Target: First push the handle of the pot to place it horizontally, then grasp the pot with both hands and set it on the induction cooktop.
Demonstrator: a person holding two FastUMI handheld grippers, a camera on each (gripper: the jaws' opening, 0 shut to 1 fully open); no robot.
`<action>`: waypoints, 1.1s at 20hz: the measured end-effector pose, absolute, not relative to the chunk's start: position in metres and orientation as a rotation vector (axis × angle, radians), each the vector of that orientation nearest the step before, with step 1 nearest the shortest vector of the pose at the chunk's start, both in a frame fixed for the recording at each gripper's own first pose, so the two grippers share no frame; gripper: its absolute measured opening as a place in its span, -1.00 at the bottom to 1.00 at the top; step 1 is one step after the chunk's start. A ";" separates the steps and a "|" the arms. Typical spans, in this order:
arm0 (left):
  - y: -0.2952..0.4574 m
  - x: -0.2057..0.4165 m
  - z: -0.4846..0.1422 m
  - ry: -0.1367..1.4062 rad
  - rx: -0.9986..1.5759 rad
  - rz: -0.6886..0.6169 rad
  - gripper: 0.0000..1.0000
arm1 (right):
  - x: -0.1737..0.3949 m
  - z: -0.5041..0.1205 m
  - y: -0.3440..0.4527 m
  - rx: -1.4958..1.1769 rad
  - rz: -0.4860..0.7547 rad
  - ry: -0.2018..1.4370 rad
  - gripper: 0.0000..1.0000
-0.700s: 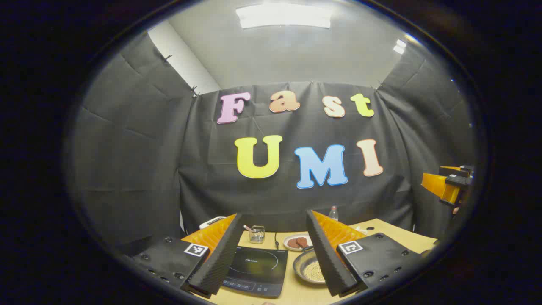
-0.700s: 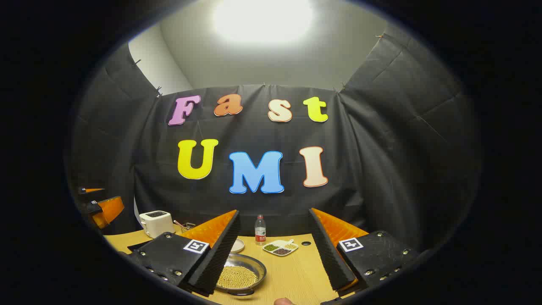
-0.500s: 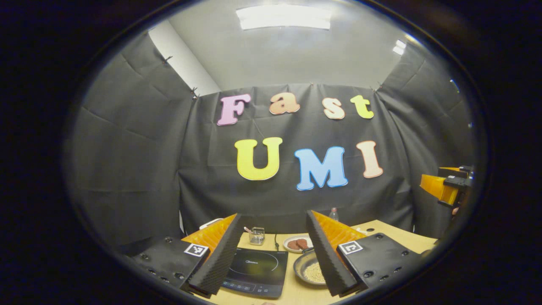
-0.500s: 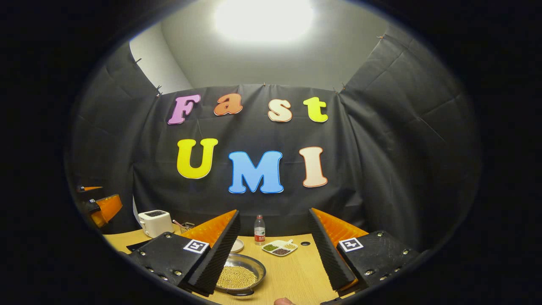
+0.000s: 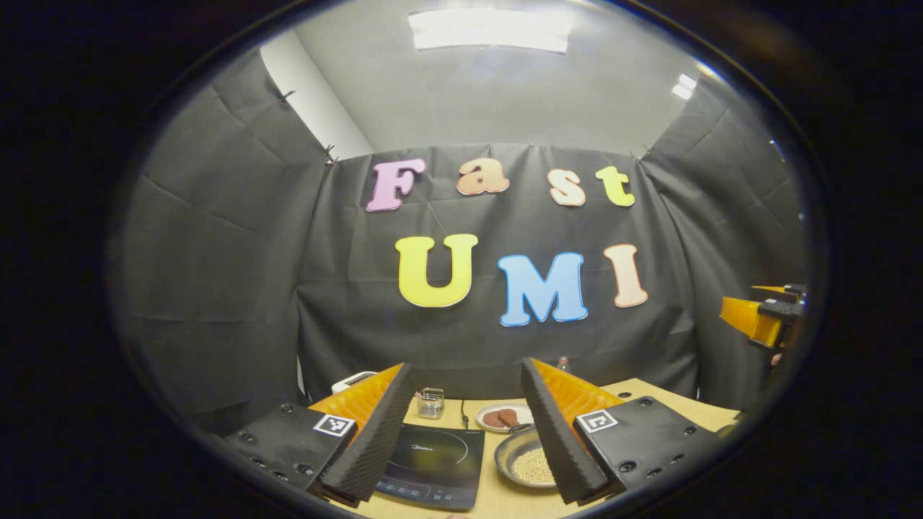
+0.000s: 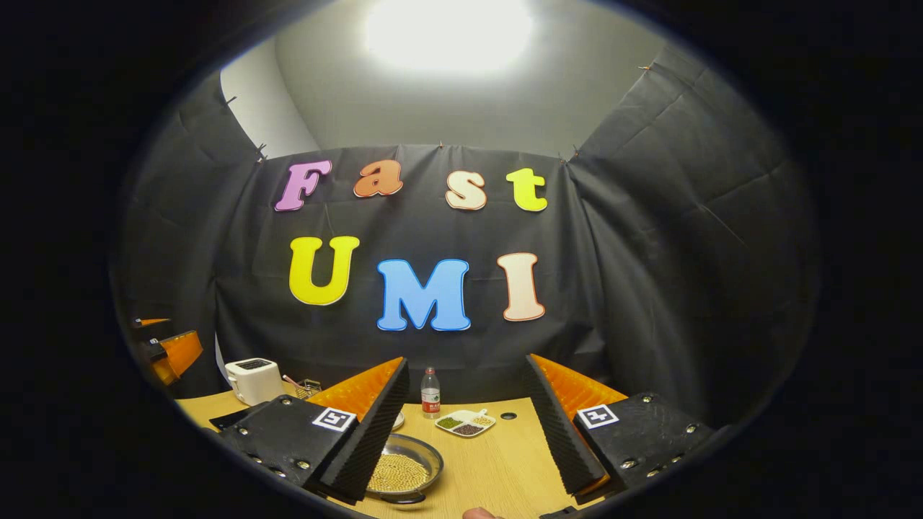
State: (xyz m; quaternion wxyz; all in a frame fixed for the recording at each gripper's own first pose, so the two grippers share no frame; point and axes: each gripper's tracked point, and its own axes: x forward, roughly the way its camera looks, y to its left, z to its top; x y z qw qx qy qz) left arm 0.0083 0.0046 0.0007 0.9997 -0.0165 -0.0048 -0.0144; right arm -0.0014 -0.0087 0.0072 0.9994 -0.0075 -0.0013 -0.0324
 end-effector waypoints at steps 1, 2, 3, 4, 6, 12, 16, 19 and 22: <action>0.005 0.007 0.002 -0.012 -0.036 -0.030 0.92 | -0.001 0.008 -0.009 -0.018 -0.068 -0.003 0.92; 0.007 0.007 0.001 -0.013 -0.036 -0.030 0.88 | -0.002 0.009 -0.008 -0.021 -0.069 -0.005 0.92; 0.009 0.006 0.002 -0.013 -0.036 -0.031 0.84 | -0.002 0.010 -0.008 -0.023 -0.071 -0.006 0.92; 0.011 0.005 0.000 -0.011 -0.034 -0.032 0.84 | -0.002 0.010 -0.008 -0.024 -0.073 -0.006 0.92; 0.014 0.004 0.000 -0.011 -0.031 -0.032 0.84 | -0.003 0.009 -0.006 -0.020 -0.074 -0.002 0.92; 0.033 0.007 0.000 -0.014 -0.028 -0.019 0.92 | 0.001 -0.005 0.005 -0.016 -0.067 0.050 0.60; 0.045 0.013 -0.002 -0.015 -0.027 -0.015 0.99 | 0.007 -0.022 0.017 -0.023 -0.045 0.103 0.07; 0.054 0.019 -0.001 -0.022 -0.038 -0.017 0.84 | 0.020 -0.042 0.031 -0.033 -0.013 0.168 0.05; 0.067 0.026 -0.003 -0.029 -0.041 -0.014 0.99 | 0.023 -0.056 0.051 -0.023 0.013 0.206 -0.60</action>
